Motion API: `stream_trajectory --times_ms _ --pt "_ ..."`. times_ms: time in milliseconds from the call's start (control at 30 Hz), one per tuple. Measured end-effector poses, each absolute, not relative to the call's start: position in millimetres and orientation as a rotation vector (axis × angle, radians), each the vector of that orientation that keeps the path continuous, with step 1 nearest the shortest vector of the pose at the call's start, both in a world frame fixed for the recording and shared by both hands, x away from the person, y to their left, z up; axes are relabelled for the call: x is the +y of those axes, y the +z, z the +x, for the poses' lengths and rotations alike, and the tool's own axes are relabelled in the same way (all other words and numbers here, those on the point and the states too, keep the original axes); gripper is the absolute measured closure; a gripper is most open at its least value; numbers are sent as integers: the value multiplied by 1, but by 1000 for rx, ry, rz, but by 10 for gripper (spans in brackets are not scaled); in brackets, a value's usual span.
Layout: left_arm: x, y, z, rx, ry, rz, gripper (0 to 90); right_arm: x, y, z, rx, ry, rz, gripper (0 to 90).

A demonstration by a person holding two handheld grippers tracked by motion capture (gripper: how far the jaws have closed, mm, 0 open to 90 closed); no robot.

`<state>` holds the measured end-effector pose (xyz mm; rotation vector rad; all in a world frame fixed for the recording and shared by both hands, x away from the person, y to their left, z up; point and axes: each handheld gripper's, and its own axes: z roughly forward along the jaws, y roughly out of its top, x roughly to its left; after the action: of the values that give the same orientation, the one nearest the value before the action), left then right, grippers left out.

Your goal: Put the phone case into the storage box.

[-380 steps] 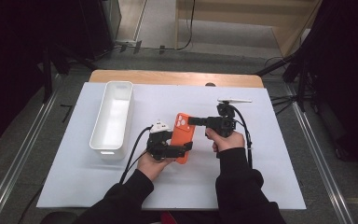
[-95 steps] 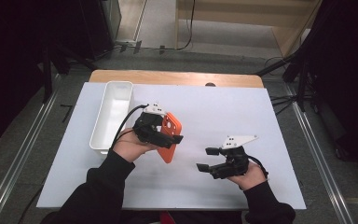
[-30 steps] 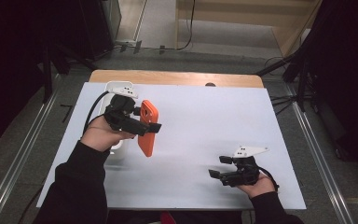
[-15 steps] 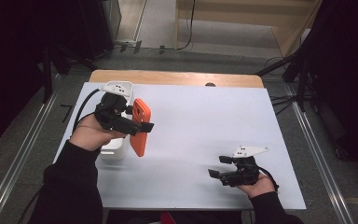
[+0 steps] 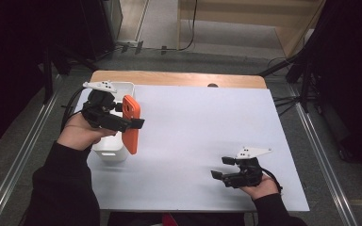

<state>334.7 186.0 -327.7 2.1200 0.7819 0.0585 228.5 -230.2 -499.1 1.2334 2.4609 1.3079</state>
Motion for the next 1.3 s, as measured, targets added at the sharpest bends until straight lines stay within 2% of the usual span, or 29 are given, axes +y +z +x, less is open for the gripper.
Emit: stream_trajectory --times_ms 267,1300 --pt "202 -323 336 841 69 2097 155 -229 -500 229 2476 1306 1231 238" --pt "235 -324 348 1067 287 1984 155 -230 -500 230 2468 1298 1243 238"
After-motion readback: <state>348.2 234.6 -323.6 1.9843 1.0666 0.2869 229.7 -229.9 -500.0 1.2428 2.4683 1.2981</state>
